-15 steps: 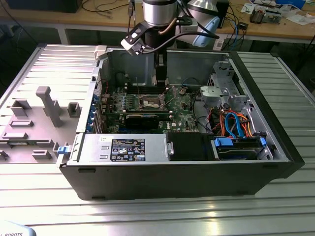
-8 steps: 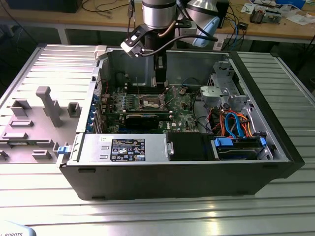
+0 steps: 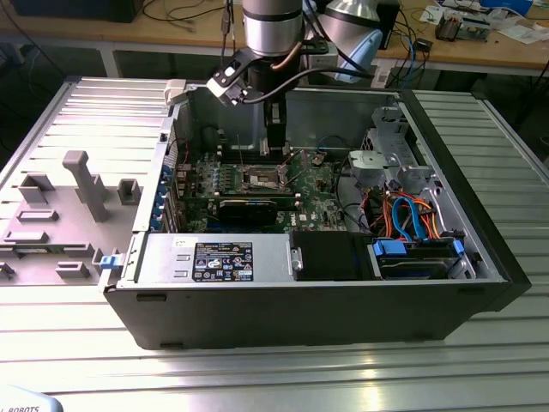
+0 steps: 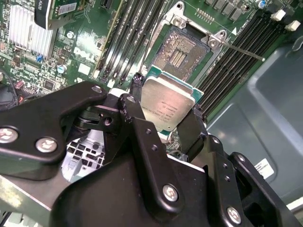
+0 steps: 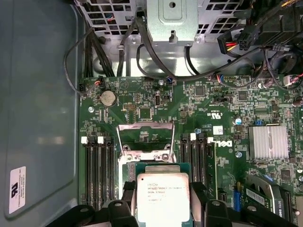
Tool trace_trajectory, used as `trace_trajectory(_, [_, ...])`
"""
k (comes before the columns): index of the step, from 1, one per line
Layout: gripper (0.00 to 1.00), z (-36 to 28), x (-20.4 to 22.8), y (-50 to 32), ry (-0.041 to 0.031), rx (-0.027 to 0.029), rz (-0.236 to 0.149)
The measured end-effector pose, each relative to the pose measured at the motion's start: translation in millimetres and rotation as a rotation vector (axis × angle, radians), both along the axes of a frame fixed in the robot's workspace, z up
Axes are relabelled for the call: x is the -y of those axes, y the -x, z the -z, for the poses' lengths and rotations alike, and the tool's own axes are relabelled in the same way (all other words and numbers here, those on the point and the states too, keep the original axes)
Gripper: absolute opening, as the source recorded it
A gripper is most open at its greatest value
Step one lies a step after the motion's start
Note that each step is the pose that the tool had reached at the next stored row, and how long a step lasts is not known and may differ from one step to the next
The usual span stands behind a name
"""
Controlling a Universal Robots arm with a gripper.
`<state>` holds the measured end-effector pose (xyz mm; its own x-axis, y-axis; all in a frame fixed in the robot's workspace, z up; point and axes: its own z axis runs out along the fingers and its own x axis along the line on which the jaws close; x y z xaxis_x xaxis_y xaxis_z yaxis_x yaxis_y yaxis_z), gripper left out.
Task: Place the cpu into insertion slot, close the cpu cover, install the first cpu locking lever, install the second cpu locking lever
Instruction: 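Place the cpu into insertion slot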
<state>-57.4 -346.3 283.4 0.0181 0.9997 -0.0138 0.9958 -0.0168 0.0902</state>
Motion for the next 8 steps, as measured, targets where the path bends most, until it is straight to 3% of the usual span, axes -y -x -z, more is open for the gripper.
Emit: trace_trajectory(8, [0.54,3.2,0.0,1.9,0.0003,-0.0002,-0.003])
